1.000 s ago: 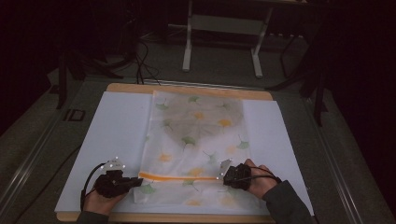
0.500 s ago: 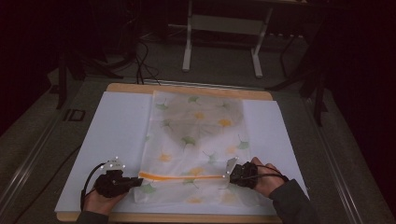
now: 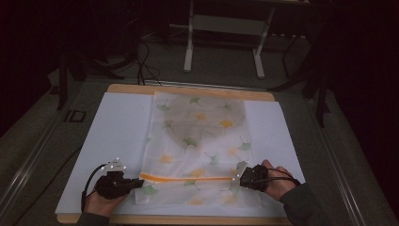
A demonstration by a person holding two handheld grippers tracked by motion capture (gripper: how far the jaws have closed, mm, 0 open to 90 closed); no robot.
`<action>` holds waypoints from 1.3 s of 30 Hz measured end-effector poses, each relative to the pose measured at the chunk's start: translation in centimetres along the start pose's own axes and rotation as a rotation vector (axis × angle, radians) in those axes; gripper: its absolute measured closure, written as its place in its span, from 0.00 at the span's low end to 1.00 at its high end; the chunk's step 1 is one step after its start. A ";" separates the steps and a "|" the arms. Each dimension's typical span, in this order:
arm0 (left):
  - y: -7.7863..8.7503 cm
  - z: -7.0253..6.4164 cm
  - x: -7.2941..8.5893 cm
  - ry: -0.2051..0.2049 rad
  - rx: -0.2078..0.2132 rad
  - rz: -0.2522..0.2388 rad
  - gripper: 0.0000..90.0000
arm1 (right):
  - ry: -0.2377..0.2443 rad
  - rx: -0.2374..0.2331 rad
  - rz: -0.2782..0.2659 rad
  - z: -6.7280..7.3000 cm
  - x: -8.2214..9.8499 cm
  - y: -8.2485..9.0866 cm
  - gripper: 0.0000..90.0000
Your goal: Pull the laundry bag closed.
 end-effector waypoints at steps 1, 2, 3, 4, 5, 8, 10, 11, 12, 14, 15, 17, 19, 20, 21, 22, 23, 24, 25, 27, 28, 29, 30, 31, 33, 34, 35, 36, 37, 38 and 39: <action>0.0 0.0 0.0 0.000 -0.001 -0.001 0.99 | 0.002 0.005 0.005 -0.1 0.1 0.1 1.00; 0.1 0.0 0.0 0.002 0.000 -0.002 0.99 | 0.011 0.011 0.015 -0.2 0.2 0.0 1.00; 0.1 0.0 0.0 0.001 0.001 -0.003 0.99 | 0.013 0.016 0.024 -0.3 0.4 0.0 1.00; 0.1 0.0 0.0 0.000 0.001 -0.004 0.99 | 0.013 0.018 0.026 -0.4 0.5 0.0 1.00; 0.1 0.0 0.0 0.000 0.001 -0.004 0.99 | 0.008 0.018 0.025 -0.5 0.6 0.1 1.00; 0.1 0.1 0.0 0.003 0.000 -0.005 0.99 | 0.012 0.034 0.043 -0.7 1.1 0.1 1.00; 0.1 0.1 0.0 0.003 0.000 -0.005 0.99 | 0.004 0.036 0.052 -0.8 1.5 0.2 1.00; 0.1 0.1 0.0 0.004 -0.002 -0.005 0.99 | 0.004 0.039 0.050 -0.9 1.7 0.2 1.00; 0.1 0.1 0.0 0.004 0.000 -0.005 0.99 | 0.003 0.043 0.058 -0.9 1.9 0.2 1.00; 0.1 0.1 0.0 0.004 0.002 -0.005 0.99 | -0.004 0.046 0.061 -1.0 2.3 0.2 1.00; 0.1 0.1 0.0 0.003 0.003 -0.004 0.99 | -0.011 0.043 0.061 -0.9 2.5 0.2 1.00; 0.1 0.1 0.0 0.004 0.003 -0.003 0.99 | -0.019 0.043 0.061 -0.9 2.7 0.3 1.00; 0.1 0.1 0.1 0.003 0.003 0.000 0.99 | -0.019 0.038 0.062 -0.9 3.0 0.2 1.00; 0.1 0.1 0.1 0.006 0.003 0.003 0.99 | -0.022 0.037 0.059 -0.8 3.0 0.2 1.00; 0.2 0.1 0.1 0.012 0.008 0.001 0.99 | -0.024 0.033 0.056 -0.7 3.1 0.2 1.00; 0.2 0.1 0.1 0.014 0.011 -0.004 0.99 | -0.026 0.032 0.055 -0.6 3.1 0.2 1.00; 0.2 0.1 0.1 0.014 0.011 -0.004 0.99 | -0.026 0.032 0.055 -0.6 3.1 0.2 1.00; 0.2 0.1 0.1 0.013 0.014 -0.004 0.99 | -0.031 0.035 0.051 -0.6 3.2 0.2 1.00; 0.2 0.0 0.1 0.009 0.010 0.000 0.99 | -0.048 0.032 0.043 -0.6 3.3 0.2 1.00; 0.1 0.0 0.2 0.007 0.011 0.005 0.98 | -0.073 0.024 0.026 -0.4 3.5 0.2 1.00; 0.1 0.0 0.3 0.007 0.013 0.010 0.98 | -0.086 0.021 0.016 -0.3 3.6 0.1 1.00; 0.0 0.1 0.4 0.008 0.013 0.017 0.98 | -0.094 0.022 0.003 -0.2 3.7 0.1 1.00; -0.1 0.1 0.4 0.006 0.013 0.026 0.98 | -0.102 0.019 -0.008 0.0 3.8 0.1 1.00; -0.2 0.1 0.5 0.004 0.010 0.035 0.97 | -0.105 0.019 -0.020 0.0 4.0 0.2 1.00; -0.2 0.1 0.6 0.002 0.001 0.037 0.93 | -0.126 0.012 -0.035 0.1 4.2 0.4 1.00; -0.1 0.1 0.6 0.002 -0.004 0.034 0.88 | -0.130 0.012 -0.040 0.1 4.3 0.3 1.00; 0.0 0.2 0.6 0.004 -0.010 0.029 0.86 | -0.147 0.012 -0.045 0.1 4.4 0.3 0.98; 0.1 0.3 0.6 0.003 -0.025 0.024 0.85 | -0.161 0.007 -0.057 0.1 4.5 0.3 0.95; 0.3 0.4 0.6 -0.002 -0.044 0.023 0.81 | -0.178 0.003 -0.062 0.0 4.7 0.3 0.91; 0.4 0.5 0.6 -0.003 -0.060 0.020 0.79 | -0.189 0.000 -0.060 0.0 4.9 0.3 0.88; 0.6 0.6 0.6 -0.003 -0.067 0.016 0.79 | -0.196 0.001 -0.059 -0.1 5.1 0.2 0.86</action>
Point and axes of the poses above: each handheld gripper's, and its own axes: y roughly backward along the jaws, x roughly out of its underside, z roughly to its left, the point moved 6 cm from there along -y, roughly forward along the jaws, and after that the axes turned 14 degrees about x, right-handed, at the moved point
